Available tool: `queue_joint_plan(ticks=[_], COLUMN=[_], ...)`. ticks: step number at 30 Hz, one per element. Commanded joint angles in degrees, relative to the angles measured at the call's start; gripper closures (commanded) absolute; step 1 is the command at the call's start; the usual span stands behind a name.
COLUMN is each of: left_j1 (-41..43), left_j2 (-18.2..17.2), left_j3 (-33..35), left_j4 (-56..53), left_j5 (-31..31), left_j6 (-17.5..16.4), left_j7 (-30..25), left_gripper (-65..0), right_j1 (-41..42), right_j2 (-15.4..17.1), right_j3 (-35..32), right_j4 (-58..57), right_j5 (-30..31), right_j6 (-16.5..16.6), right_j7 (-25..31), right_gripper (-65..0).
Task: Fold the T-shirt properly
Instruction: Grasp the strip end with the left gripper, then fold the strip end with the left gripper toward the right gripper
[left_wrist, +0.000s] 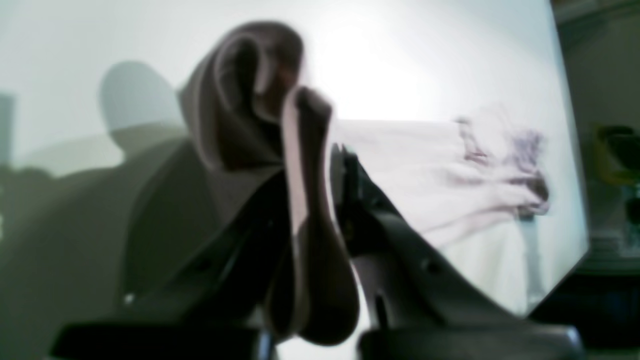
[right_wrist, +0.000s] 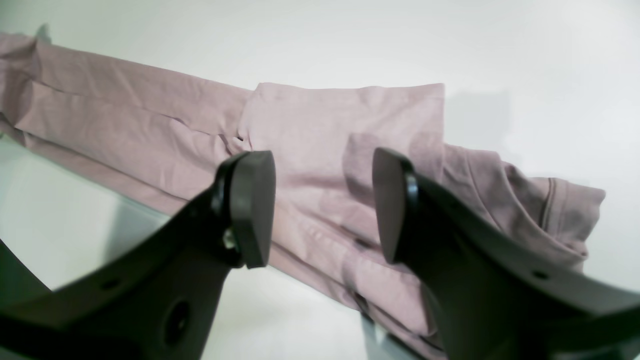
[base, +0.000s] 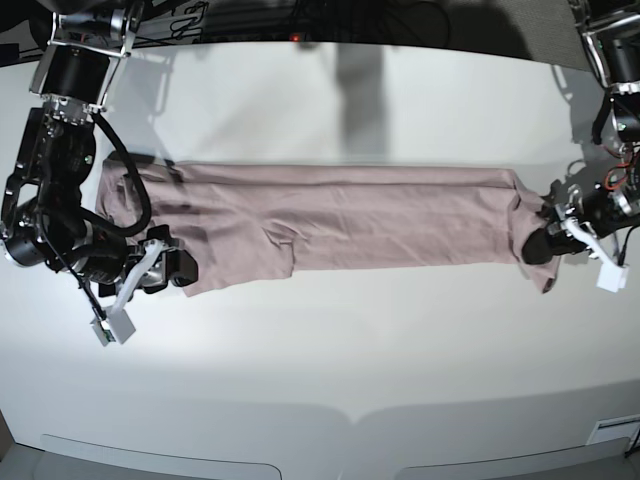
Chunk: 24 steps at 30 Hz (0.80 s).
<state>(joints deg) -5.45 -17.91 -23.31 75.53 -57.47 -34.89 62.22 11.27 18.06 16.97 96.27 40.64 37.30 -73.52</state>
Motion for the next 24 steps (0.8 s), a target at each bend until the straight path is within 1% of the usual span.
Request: queue_joint_plan(ticks=[1, 4, 6, 13, 14, 16, 18, 20, 22, 24], left_j1=[-0.5, 0.5, 1.0, 1.9, 1.9, 1.9, 2.0, 2.0, 2.0, 1.9], left_j2=[0.3, 4.9, 8.2, 18.6, 19.8, 22.1, 24.2, 25.7, 26.5, 26.5], left_j3=[-0.3, -0.3, -0.3, -0.3, -0.3, -0.3, -0.3, -0.2, -0.2, -0.1], left_j4=[2.6, 6.4, 7.8, 7.9, 7.9, 7.9, 7.9, 7.9, 7.9, 7.9], left_j5=[-1.2, -0.5, -0.5, -0.5, -0.1, 3.0, 7.2, 9.5, 9.4, 9.3], left_j6=[0.0, 0.8, 0.8, 0.8, 0.8, 0.7, 0.7, 0.8, 0.8, 0.8], left_j7=[-0.3, -0.3, -0.3, -0.7, -0.7, -0.7, -0.7, -1.0, -1.5, -1.4], left_gripper=[0.0, 0.0, 0.0, 0.0, 0.0, 0.0, 0.0, 0.0, 0.0, 0.0], right_j1=[1.5, 1.9, 2.3, 3.3, 3.3, 3.3, 3.3, 3.3, 3.3, 3.3], right_j2=[0.8, 0.8, 0.8, 0.8, 0.8, 0.8, 0.8, 0.8, 0.8, 0.8], right_j3=[0.3, 0.3, 0.3, 0.3, 0.3, 0.3, 0.3, 0.3, 0.3, 0.3], right_j4=[1.0, 1.0, 1.0, 1.0, 1.0, 1.0, 1.0, 1.0, 1.0, 1.0], right_j5=[0.7, 0.5, 0.5, 0.5, 0.5, 0.5, 0.5, 0.5, 0.5, 0.5], right_j6=[0.3, 0.3, 0.3, 0.3, 0.3, 0.3, 0.3, 0.3, 0.3, 0.3], right_j7=[1.1, 1.0, 1.0, 1.1, 1.0, 1.0, 1.0, 1.0, 1.1, 1.1], right_gripper=[-31.9, -31.9, -31.9, -31.9, -31.9, -31.9, -31.9, -31.9, -31.9, -31.9])
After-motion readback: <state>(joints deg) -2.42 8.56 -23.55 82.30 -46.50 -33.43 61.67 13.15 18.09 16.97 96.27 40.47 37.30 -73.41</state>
